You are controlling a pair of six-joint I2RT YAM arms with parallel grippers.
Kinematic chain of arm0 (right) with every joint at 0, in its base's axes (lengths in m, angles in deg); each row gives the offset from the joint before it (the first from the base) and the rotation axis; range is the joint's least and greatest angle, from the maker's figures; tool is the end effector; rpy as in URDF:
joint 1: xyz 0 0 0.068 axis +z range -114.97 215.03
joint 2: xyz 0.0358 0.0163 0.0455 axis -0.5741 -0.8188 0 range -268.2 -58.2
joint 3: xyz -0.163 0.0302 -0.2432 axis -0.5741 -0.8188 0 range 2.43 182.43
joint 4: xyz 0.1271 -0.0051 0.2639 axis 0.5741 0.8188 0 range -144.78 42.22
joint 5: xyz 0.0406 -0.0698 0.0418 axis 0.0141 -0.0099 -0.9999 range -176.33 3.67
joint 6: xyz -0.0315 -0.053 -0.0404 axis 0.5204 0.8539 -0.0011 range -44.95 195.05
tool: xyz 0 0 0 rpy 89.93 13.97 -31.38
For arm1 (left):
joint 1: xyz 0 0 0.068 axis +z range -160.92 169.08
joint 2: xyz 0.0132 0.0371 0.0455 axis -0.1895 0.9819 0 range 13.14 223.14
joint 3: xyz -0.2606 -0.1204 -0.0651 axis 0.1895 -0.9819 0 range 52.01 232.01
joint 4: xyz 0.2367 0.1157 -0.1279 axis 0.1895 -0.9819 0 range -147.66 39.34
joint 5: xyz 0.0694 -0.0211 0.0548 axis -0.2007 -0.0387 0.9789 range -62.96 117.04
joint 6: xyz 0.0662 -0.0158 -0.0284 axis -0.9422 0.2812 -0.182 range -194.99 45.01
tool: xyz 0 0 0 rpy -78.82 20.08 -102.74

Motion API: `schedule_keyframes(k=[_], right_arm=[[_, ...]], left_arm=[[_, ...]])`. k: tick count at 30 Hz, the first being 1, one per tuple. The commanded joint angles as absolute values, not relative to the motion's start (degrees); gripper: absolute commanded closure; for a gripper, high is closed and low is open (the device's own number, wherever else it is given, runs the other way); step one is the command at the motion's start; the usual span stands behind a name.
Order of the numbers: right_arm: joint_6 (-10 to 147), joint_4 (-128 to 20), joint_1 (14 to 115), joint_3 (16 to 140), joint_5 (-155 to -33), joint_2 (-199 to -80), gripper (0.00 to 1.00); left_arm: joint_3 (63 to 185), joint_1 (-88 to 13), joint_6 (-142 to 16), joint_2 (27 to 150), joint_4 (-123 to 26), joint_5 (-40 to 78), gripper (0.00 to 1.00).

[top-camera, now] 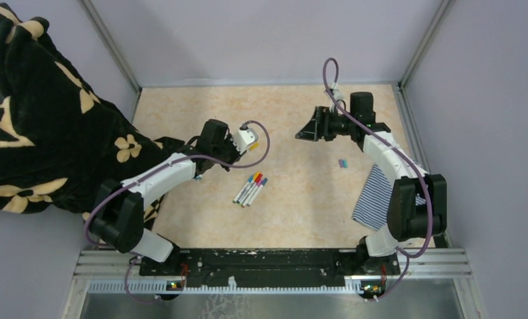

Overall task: Open the pen caps
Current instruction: Pick up the pen from the center of the board.

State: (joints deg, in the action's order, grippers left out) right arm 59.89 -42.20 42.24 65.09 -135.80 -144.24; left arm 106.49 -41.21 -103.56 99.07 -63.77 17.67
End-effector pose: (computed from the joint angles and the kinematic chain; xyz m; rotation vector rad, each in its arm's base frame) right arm 0.3631 0.0931 0.2766 -0.3489 2.1429 1.1644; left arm 0.3096 -0.1925 0.2104 1.2216 2.0015 -0.2069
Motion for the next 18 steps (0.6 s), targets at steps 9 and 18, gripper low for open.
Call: schedule_keyframes(k=[9, 18], right_arm=[[58.4, -37.4, 52.8, 79.5, -142.6, -156.2, 0.29], [52.8, -40.9, 57.6, 79.7, -145.1, -159.8, 0.30]], left_arm=[[106.5, -44.6, -109.3, 91.4, -60.4, 15.0, 1.00], [103.1, -50.8, -111.1, 89.7, -58.8, 17.7, 1.00]])
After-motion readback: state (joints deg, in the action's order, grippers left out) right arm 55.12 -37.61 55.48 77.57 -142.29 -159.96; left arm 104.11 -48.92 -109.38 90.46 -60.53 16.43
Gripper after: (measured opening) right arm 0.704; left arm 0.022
